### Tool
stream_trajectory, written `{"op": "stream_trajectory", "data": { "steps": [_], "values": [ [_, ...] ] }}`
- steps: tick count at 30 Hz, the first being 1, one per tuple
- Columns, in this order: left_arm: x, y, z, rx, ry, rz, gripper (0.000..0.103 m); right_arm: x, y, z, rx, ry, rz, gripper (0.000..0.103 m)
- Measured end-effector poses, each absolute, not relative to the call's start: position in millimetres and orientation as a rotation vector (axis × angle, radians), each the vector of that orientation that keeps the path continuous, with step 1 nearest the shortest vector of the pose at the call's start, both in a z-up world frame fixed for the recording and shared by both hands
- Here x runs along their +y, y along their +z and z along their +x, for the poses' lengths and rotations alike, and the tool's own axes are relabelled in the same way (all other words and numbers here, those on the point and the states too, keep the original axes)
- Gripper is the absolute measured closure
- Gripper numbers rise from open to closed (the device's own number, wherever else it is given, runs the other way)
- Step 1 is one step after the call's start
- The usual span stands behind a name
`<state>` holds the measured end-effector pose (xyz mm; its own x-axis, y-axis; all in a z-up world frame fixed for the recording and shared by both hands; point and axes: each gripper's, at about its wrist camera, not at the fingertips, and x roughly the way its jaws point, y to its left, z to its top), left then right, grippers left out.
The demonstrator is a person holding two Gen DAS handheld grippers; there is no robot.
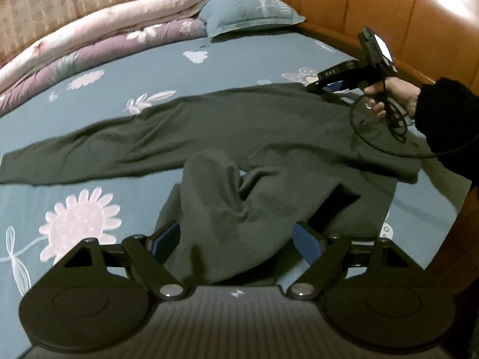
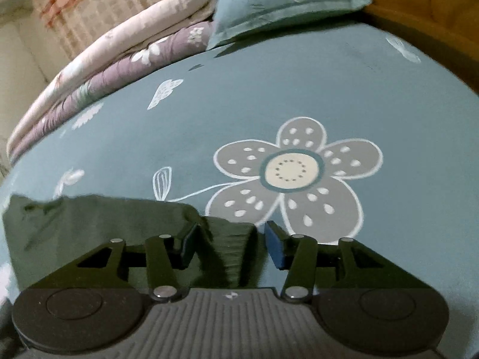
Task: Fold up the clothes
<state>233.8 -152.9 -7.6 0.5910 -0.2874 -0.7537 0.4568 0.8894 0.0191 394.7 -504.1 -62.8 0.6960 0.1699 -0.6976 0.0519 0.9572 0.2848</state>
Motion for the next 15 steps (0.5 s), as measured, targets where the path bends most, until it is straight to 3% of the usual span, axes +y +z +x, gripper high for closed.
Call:
{"op": "stream_trajectory", "data": {
  "steps": [5,15],
  "values": [
    [-155.9,-7.7,235.9,0.821,-0.438,0.201,0.021,-488.6,-61.8,389.3,0.824,0.107,0.193,0.076],
    [-161.1,1.7,230.4,0.784,-0.438,0.212,0.021,-505.0,-36.8,400.6,0.708,0.042,0.161,0.079]
  ]
}}
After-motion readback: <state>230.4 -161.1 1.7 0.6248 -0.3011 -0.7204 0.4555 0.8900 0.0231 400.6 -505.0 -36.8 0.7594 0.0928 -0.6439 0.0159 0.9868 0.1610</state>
